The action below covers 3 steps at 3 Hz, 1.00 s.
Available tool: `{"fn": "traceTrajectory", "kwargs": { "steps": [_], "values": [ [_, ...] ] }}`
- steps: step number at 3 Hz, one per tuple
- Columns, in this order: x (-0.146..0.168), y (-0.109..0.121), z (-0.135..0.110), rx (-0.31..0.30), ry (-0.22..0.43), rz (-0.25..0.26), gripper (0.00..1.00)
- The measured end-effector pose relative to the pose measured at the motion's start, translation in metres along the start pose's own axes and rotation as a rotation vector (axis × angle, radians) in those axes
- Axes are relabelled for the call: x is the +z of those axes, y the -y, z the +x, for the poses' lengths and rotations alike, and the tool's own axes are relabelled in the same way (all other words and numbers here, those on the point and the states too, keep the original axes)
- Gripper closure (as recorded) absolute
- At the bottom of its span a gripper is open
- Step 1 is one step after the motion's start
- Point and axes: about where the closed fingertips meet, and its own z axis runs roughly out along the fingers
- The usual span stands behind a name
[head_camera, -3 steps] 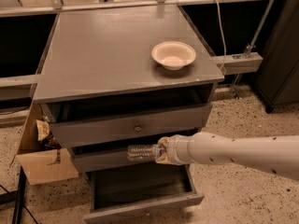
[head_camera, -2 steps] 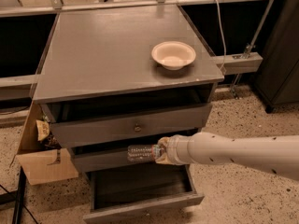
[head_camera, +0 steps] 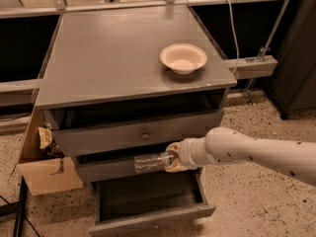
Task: Pick water bottle from bottom drawer and place on counter
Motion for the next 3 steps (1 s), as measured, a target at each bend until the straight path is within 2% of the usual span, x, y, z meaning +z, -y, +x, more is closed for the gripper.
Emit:
{"fn": "traceTrajectory", "kwargs": {
  "steps": [1,3],
  "values": [
    [-0.0068,0.0015,0.0069,0.025,0.126,-0.072,1.00],
    [-0.0112,0.0023,0.0066,0.034,0.150,-0.075,1.00]
  ]
}}
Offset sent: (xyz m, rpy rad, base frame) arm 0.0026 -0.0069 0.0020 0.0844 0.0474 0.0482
